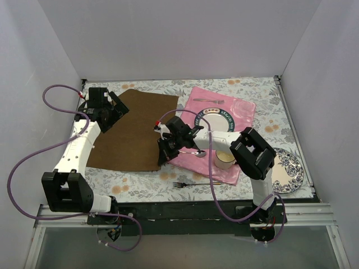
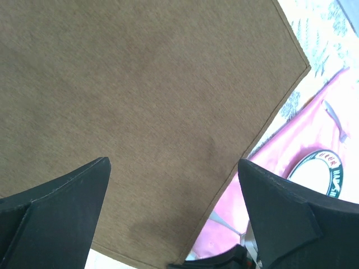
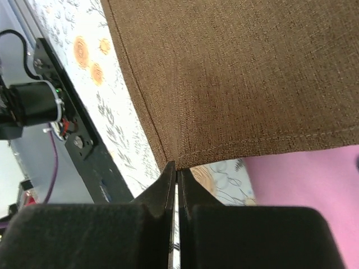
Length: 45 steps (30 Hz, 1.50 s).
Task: Fold the napkin, place the utensils inside, and roll it up
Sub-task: Flatten the napkin out
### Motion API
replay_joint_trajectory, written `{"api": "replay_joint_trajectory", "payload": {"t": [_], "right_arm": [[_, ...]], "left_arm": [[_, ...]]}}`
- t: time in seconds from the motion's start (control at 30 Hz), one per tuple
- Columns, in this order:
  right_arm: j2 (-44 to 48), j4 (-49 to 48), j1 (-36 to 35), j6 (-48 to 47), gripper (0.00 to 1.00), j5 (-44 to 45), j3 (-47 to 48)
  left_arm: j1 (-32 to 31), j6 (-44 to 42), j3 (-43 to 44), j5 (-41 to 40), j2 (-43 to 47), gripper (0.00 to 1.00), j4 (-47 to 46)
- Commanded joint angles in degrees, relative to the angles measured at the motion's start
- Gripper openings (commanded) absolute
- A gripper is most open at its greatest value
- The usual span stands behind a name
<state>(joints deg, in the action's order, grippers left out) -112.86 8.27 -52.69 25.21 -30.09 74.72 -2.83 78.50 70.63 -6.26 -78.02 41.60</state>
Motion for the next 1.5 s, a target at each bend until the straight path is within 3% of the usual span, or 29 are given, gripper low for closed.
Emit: {"api": "replay_joint_trajectory", "payload": {"t": [0.0,0.07,0.1,0.13,0.23,0.4,0.5,0.6,0.63,0.67,0.7,0.77,0.93,1.17,1.3,1.33,1.43,1.47], "right_arm": [[5.1,4.7,0.7,-5.9,0.01,-1.2,3.6],[6.3,8.9,0.9,-8.0,0.12,2.4,4.3],[6.9,9.2,1.1,-8.2,0.25,3.4,4.0],[7.6,9.1,1.4,-8.6,0.45,4.1,4.3],[6.3,8.6,3.4,-8.7,0.63,4.6,7.6],[1.0,10.6,6.5,-8.6,0.64,4.4,17.3],[-0.9,9.7,8.4,-8.3,0.64,1.1,19.8],[0.0,4.9,10.3,-6.1,0.64,-3.3,16.5],[1.4,3.2,11.3,-5.1,0.64,-4.4,15.3],[2.0,1.8,11.7,-4.6,0.63,-6.5,12.1],[2.8,0.4,12.1,-4.3,0.63,-7.2,10.7],[5.1,-2.2,12.6,-4.3,0.63,-7.3,8.3],[7.1,-3.9,13.3,-4.9,0.63,-8.1,4.4],[7.4,-5.1,13.5,-3.9,0.63,-8.8,2.5],[7.0,-5.5,13.7,-3.1,0.63,-9.4,3.0],[7.2,-5.4,13.6,-3.0,0.62,-9.3,2.9],[7.3,-5.5,13.6,-2.8,0.62,-8.9,3.0],[7.2,-5.5,13.7,-2.8,0.62,-8.9,3.1]], "left_arm": [[1.2,0.3,0.1,2.8,-0.7,0.98,-2.8],[1.8,0.7,1.4,4.2,-4.1,0.98,-2.5],[1.9,0.5,2.6,4.7,-5.6,0.98,-2.9],[2.0,0.6,3.2,5.0,-8.1,0.98,-4.1],[4.7,1.0,6.6,6.2,-13.0,0.98,-6.6],[8.6,0.5,19.3,7.7,-27.7,0.98,-5.4],[9.0,-8.2,26.6,5.4,-34.0,0.98,-10.7],[10.2,-16.9,37.7,9.5,-43.7,0.98,-10.1],[10.3,-18.6,41.9,10.6,-47.4,0.98,-6.6],[10.4,-20.1,51.9,10.7,-50.6,0.98,-3.8],[10.4,-23.6,55.8,11.6,-56.6,0.98,-1.6],[10.4,-26.1,62.4,10.8,-60.4,0.98,2.0],[10.8,-30.7,55.9,11.2,-60.4,0.98,-8.7],[10.9,-30.1,53.8,13.3,-63.0,0.94,-8.8],[11.0,-29.6,51.7,14.4,-62.3,0.71,-9.6],[10.9,-29.6,51.6,14.0,-62.2,0.61,-9.7],[10.9,-28.6,53.7,14.6,-61.5,0.50,-9.0],[10.9,-28.3,54.1,15.1,-61.1,0.40,-9.3]]}}
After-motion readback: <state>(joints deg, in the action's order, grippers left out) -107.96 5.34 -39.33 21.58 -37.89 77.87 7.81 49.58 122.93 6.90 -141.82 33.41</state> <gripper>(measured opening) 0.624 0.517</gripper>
